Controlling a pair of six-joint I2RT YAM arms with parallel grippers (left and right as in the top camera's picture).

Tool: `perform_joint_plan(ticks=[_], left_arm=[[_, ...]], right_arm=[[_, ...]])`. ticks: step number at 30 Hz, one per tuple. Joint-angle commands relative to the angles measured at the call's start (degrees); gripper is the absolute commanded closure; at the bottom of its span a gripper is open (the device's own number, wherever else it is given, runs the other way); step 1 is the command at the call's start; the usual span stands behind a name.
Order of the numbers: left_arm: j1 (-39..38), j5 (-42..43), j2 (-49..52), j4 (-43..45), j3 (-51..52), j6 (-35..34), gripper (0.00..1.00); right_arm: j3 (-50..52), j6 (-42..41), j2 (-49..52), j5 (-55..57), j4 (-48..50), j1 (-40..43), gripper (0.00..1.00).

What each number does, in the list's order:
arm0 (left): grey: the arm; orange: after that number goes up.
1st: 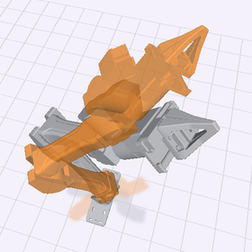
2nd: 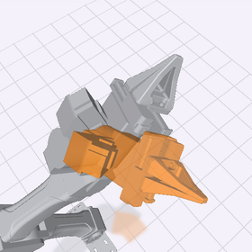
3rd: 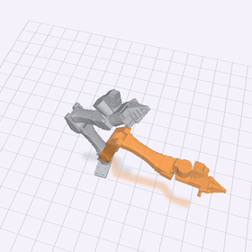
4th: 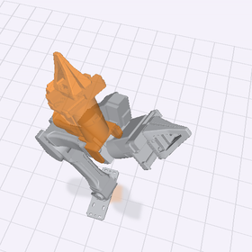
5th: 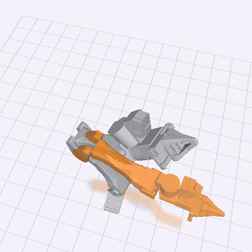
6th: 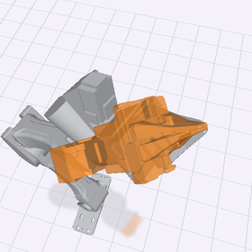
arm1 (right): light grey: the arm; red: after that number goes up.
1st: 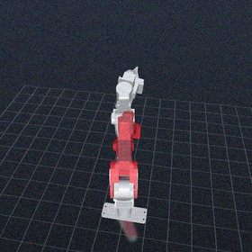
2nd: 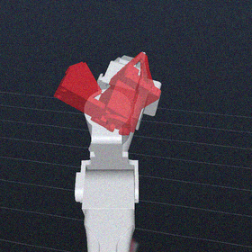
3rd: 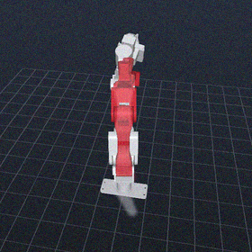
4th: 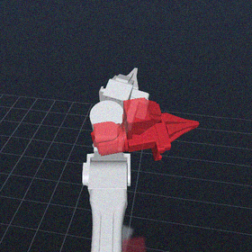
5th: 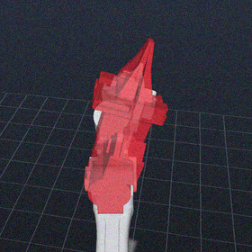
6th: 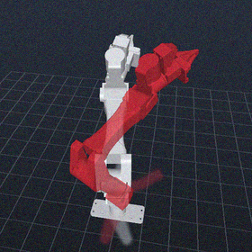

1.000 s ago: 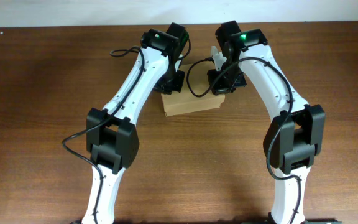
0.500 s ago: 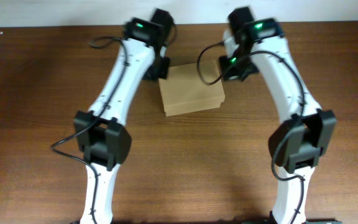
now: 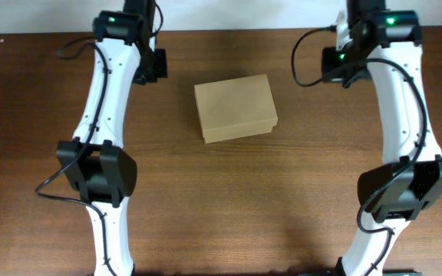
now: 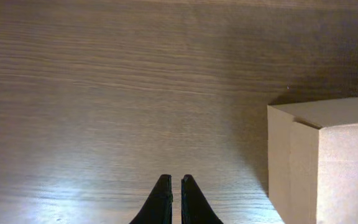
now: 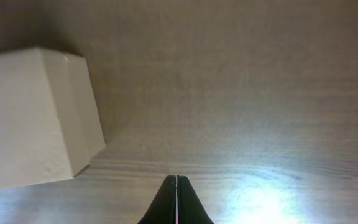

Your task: Pack container

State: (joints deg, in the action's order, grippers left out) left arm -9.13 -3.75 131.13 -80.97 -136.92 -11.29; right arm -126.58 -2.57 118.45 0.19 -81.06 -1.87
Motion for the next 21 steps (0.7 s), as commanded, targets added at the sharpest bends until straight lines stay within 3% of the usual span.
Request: perform_joint_plan(ticks=[1,13,21], left_arm=[[-0.74,3.74,-0.9,2.08,4.17,1.46,0.93],[-3.56,5.07,-0.74,10.51,10.43,1.57,0.9],[-3.8,5.05,-0.74,10.36,10.43,1.57,0.9]], right_arm=[[5.35,0.22,0.92,-0.42,0.98,-0.5,0.96],[17.92,1.36,0.96,-8.81,6.84,-5.29,0.96],[22.77,1.27,1.05,-8.79,12.76,-10.69,0.96]])
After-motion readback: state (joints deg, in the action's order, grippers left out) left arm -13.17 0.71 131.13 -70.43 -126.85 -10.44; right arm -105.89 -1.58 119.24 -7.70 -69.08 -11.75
